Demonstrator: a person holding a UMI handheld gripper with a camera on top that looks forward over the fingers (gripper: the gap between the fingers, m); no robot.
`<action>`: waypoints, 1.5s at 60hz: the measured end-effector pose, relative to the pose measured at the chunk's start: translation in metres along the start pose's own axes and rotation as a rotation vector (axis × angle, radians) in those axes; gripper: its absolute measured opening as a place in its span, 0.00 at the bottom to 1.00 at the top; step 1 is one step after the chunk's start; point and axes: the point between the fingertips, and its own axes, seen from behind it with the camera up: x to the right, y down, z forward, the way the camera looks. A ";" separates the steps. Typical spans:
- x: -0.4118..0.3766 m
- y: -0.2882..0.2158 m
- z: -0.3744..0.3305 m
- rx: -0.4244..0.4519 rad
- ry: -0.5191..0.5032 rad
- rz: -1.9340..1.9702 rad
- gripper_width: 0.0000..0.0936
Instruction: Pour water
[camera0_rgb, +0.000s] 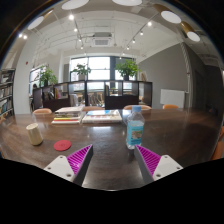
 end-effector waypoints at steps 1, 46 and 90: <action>0.007 -0.001 0.003 0.004 0.007 0.002 0.91; 0.090 -0.041 0.175 0.135 0.082 -0.043 0.50; -0.068 -0.107 0.147 0.187 0.061 -0.587 0.27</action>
